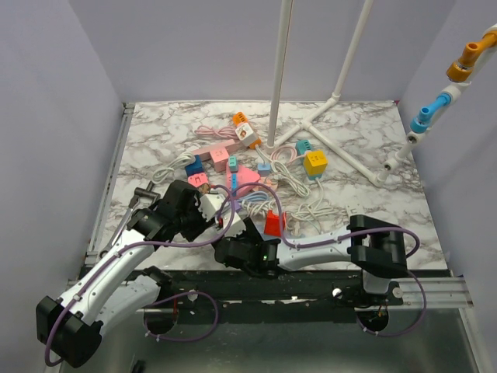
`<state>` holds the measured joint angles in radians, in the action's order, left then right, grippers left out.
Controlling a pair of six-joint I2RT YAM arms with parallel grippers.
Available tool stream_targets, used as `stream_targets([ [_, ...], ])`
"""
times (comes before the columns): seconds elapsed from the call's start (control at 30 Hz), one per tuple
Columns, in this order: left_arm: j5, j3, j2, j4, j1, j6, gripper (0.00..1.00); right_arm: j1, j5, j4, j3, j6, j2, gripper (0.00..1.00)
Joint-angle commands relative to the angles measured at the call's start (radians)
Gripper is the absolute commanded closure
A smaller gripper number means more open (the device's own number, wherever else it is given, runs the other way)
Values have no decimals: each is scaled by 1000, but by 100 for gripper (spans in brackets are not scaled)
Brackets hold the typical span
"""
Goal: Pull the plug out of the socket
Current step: Pick up the plug from the corner of the board, then place the plug at the center of the board.
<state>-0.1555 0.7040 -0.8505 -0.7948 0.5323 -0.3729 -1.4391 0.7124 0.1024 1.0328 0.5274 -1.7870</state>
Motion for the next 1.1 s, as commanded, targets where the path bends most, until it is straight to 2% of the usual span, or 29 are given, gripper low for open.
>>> stream_targets([
  [0.0,-19,18,28,51,-2,3,100,-10,-45,-16,4,27,-58,16],
  [0.17,-24,18,34,46,-2,4,100,-10,-38,-33,17,31,-109,17],
  [0.23,-23,20,34,42,-2,3,100,-10,-29,-26,24,33,-114,23],
  [0.3,-19,22,37,41,-2,3,100,-10,-4,-2,23,43,-85,36],
  [0.37,-20,20,40,42,-3,3,100,-10,36,27,8,55,-11,46],
  [0.57,-24,22,40,37,-2,7,100,-9,161,213,-70,166,316,67],
  [0.67,-23,20,46,39,-2,5,100,-7,192,339,-112,243,459,70],
  [0.77,-21,16,50,37,-2,3,100,16,247,527,-122,395,551,70],
  [0.83,-21,14,51,35,-2,2,100,110,250,680,-119,532,602,71],
  [0.9,-23,12,51,34,-2,1,100,270,216,799,-137,633,652,79],
  [1.0,-22,13,52,34,-2,-1,100,516,142,779,-188,611,737,84],
  [1.07,-21,16,51,31,-2,-3,100,627,115,759,-198,607,759,86],
])
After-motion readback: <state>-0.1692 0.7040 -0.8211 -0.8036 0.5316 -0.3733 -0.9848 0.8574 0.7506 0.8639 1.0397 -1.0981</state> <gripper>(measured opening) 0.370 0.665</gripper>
